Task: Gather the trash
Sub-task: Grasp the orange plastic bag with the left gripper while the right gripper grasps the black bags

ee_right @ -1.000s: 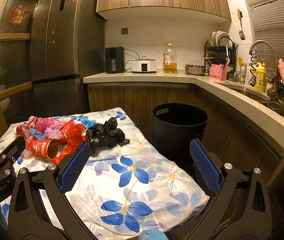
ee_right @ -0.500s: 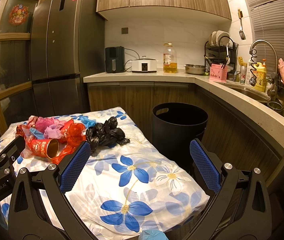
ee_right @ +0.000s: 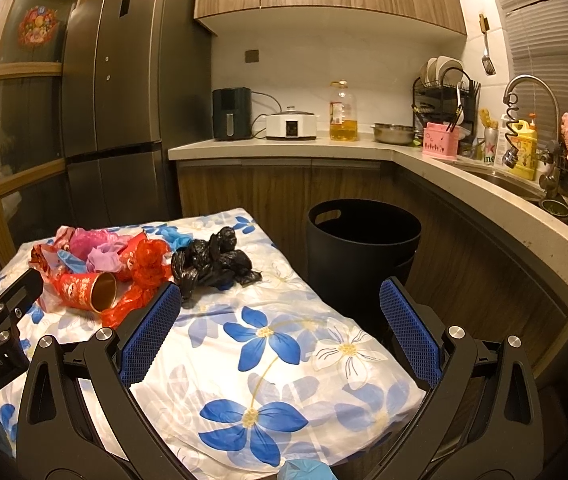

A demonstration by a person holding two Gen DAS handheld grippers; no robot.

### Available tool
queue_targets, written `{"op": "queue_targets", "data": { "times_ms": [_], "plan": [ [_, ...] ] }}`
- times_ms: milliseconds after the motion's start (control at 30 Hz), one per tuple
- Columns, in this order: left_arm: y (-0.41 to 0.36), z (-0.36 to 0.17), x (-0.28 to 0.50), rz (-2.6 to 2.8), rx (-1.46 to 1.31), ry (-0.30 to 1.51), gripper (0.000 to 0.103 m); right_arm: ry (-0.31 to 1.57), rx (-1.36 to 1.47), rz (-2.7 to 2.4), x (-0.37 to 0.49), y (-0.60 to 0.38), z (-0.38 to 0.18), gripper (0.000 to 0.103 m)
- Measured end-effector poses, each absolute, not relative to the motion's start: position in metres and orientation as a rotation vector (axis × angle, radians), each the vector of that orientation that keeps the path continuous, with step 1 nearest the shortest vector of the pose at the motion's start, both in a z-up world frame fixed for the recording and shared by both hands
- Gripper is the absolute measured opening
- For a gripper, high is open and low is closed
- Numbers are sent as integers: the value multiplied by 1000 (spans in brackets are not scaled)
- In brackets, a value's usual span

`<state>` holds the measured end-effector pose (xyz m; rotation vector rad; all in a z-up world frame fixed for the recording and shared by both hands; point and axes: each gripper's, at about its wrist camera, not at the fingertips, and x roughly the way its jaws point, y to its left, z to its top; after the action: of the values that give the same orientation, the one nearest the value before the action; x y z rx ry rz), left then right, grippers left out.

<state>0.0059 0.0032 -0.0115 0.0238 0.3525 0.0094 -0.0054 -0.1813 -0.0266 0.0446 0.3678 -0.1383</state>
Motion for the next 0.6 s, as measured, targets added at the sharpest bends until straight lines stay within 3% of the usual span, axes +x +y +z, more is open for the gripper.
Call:
{"op": "queue_targets", "data": {
  "times_ms": [600],
  "plan": [
    [48, -50, 46, 144, -75, 383, 97, 422, 39, 6, 56, -164, -71, 98]
  ]
}}
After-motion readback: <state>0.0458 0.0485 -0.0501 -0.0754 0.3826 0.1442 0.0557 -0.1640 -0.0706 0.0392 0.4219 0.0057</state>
